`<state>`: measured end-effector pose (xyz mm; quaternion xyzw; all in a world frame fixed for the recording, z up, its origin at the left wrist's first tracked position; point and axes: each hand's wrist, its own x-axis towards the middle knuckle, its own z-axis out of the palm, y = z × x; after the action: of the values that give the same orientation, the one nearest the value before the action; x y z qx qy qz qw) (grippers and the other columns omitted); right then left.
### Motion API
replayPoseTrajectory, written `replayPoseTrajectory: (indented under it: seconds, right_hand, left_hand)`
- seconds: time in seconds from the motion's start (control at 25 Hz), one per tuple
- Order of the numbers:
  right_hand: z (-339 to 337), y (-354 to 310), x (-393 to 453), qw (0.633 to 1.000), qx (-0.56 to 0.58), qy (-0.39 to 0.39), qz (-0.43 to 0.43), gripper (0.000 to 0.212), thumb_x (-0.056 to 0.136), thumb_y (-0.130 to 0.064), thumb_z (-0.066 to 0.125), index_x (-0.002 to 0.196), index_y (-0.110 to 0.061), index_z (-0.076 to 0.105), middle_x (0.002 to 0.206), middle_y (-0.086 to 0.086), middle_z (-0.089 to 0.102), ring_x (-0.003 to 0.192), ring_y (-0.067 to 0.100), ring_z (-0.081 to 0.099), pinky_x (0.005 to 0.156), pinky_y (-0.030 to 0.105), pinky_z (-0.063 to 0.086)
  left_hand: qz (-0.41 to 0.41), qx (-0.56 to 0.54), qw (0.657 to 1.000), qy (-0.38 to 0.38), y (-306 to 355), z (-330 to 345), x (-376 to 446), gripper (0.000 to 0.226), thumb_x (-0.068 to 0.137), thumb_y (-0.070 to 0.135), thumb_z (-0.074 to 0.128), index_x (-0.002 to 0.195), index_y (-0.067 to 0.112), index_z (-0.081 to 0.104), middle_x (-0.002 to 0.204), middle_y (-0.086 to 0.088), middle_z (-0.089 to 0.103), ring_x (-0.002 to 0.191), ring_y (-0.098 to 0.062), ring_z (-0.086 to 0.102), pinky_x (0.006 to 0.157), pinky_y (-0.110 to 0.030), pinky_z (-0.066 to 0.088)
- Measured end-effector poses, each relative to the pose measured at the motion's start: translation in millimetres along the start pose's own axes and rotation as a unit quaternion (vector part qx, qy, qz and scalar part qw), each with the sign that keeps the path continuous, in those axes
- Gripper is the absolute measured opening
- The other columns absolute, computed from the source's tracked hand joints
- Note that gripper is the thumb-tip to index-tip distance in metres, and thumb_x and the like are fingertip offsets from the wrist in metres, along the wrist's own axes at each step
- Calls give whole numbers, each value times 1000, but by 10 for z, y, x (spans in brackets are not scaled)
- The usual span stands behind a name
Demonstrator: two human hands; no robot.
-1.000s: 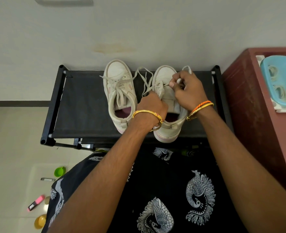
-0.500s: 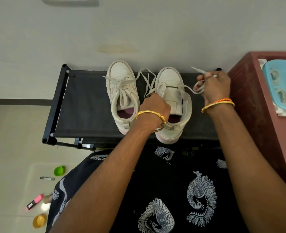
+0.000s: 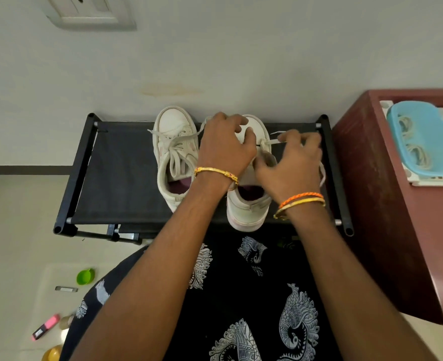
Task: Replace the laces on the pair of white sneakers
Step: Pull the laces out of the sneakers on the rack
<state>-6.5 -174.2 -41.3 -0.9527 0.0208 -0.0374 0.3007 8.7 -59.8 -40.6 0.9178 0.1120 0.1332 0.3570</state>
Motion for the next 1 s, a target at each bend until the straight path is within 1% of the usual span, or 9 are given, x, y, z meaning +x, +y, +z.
replayPoseTrajectory:
  seconds: [0.16, 0.36, 0.52, 0.64, 0.76, 0.84, 0.92, 0.96, 1.0]
  right_hand:
    - [66, 17, 99, 996, -23, -85, 1, 30, 81, -16, 60, 109, -6, 58, 116, 15, 53, 103, 33, 53, 74, 31, 38]
    - [33, 112, 212, 996, 7, -72, -61, 18, 74, -12, 60, 84, 0, 67, 86, 15, 62, 80, 29, 57, 69, 33, 48]
    - [28, 122, 227, 996, 40, -43, -73, 13, 70, -8, 61, 74, 2, 69, 72, 15, 64, 70, 25, 56, 57, 25, 40]
    - [-1, 129, 204, 995, 67, -44, -58, 10, 72, -6, 62, 74, 1, 68, 71, 12, 63, 68, 21, 54, 57, 21, 36]
    - [-24, 121, 191, 995, 76, -57, -36, 7, 75, -8, 62, 77, -4, 67, 71, 7, 61, 66, 17, 52, 60, 21, 36]
    - [-18, 107, 203, 995, 85, -60, -10, 5, 75, -11, 63, 76, -7, 65, 67, 3, 57, 64, 16, 52, 57, 20, 37]
    - [1, 80, 201, 993, 97, -70, 10, 7, 75, -13, 63, 74, -7, 62, 63, -1, 54, 62, 15, 51, 53, 20, 38]
    - [15, 63, 202, 991, 103, -81, 19, 7, 75, -14, 63, 74, -7, 62, 62, -2, 54, 62, 15, 52, 53, 20, 39]
    - [28, 49, 204, 990, 104, -91, 27, 7, 76, -14, 63, 74, -7, 62, 62, -2, 54, 62, 15, 52, 53, 21, 40]
  left_hand:
    - [-3, 106, 987, -121, 28, 186, 51, 30, 89, 24, 53, 115, 16, 67, 113, -8, 63, 113, -27, 51, 93, -40, 45]
    - [-24, 217, 967, -134, 96, 272, 96, 29, 96, 22, 46, 116, 19, 67, 125, -11, 53, 123, -31, 38, 94, -42, 41]
    - [-17, 203, 970, -130, 109, 296, 112, 27, 97, 21, 45, 113, 14, 66, 124, -13, 52, 121, -30, 42, 92, -40, 43]
    - [-6, 189, 970, -152, 51, 310, 114, 29, 97, 22, 43, 112, 7, 62, 122, -16, 52, 116, -32, 45, 93, -41, 42]
    - [-100, 25, 979, -174, 7, 236, 164, 17, 92, 17, 45, 88, 8, 59, 107, -17, 55, 101, -33, 53, 86, -38, 43]
    - [-240, -145, 944, -172, -18, 115, 233, 22, 89, 9, 42, 67, 9, 46, 74, -10, 52, 72, -26, 53, 64, -31, 40]
    - [-398, -350, 840, -116, -51, -20, 231, 27, 86, 7, 40, 59, 11, 41, 58, -3, 41, 46, -15, 41, 48, -23, 31]
    - [-436, -413, 794, -93, -87, -59, 228, 28, 85, 8, 39, 57, 11, 44, 55, -2, 41, 41, -12, 37, 45, -20, 28]
    - [-445, -434, 779, -85, -119, -74, 229, 33, 85, 10, 38, 54, 10, 48, 53, -1, 42, 39, -11, 35, 43, -19, 27]
